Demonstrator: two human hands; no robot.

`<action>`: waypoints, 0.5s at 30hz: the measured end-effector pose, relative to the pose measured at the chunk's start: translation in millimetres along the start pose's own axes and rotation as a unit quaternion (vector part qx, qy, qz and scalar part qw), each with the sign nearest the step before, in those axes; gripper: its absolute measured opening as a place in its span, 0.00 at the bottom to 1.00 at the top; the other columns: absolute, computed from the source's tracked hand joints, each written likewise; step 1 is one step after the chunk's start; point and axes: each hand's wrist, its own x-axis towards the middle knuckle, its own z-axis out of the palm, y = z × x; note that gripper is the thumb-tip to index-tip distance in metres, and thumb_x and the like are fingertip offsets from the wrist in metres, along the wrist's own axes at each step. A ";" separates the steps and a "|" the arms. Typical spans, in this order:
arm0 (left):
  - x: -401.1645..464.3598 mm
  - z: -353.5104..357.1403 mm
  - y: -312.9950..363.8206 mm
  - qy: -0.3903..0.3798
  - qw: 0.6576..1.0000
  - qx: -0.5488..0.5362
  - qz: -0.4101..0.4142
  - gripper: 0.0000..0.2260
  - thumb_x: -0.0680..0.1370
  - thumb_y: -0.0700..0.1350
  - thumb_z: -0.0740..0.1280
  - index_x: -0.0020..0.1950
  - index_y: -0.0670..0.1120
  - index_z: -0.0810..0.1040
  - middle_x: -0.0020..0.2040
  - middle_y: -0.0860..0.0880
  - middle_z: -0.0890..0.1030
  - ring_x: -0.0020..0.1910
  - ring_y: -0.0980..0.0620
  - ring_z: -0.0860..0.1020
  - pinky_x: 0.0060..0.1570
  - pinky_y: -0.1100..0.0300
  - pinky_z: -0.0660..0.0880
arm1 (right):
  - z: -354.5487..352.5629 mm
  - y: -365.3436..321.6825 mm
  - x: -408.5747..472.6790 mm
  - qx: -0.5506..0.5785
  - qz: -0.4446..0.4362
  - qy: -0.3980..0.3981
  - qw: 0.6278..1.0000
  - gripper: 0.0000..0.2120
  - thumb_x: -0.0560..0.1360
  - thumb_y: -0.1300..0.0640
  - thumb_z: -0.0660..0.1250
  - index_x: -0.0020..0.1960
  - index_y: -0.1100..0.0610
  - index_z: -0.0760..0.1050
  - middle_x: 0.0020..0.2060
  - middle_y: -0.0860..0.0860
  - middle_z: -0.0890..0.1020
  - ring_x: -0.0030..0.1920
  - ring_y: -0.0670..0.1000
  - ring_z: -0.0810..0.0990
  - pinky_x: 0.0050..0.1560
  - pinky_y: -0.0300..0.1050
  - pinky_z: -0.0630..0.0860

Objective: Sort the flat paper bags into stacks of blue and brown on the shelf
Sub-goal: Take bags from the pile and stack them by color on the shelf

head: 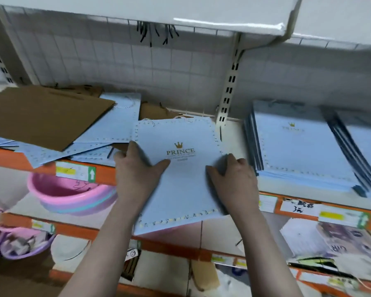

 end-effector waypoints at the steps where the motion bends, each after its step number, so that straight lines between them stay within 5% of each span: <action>1: -5.0 2.4 2.2 -0.002 1.000 -0.011 0.008 0.26 0.65 0.54 0.76 0.50 0.41 0.69 0.52 0.38 0.71 0.48 0.42 0.69 0.46 0.52 0.71 | -3.4 4.4 -4.4 -0.003 0.005 0.008 1.000 0.19 0.76 0.45 0.62 0.55 0.61 0.71 0.51 0.57 0.75 0.54 0.59 0.72 0.50 0.49 0.66; 9: -26.2 9.4 36.7 0.013 0.999 -0.004 0.046 0.24 0.65 0.56 0.74 0.50 0.43 0.70 0.50 0.43 0.69 0.46 0.42 0.70 0.50 0.49 0.73 | -30.0 34.4 -11.5 0.011 0.011 0.043 0.999 0.19 0.77 0.45 0.62 0.56 0.61 0.70 0.51 0.57 0.74 0.55 0.58 0.71 0.52 0.48 0.66; 15: -34.7 40.2 85.2 0.017 0.997 0.014 0.075 0.29 0.66 0.56 0.75 0.58 0.40 0.70 0.51 0.44 0.66 0.48 0.39 0.72 0.49 0.52 0.70 | -56.1 79.9 8.2 0.050 0.016 0.051 0.997 0.16 0.76 0.46 0.62 0.46 0.58 0.64 0.45 0.55 0.71 0.51 0.58 0.70 0.48 0.48 0.63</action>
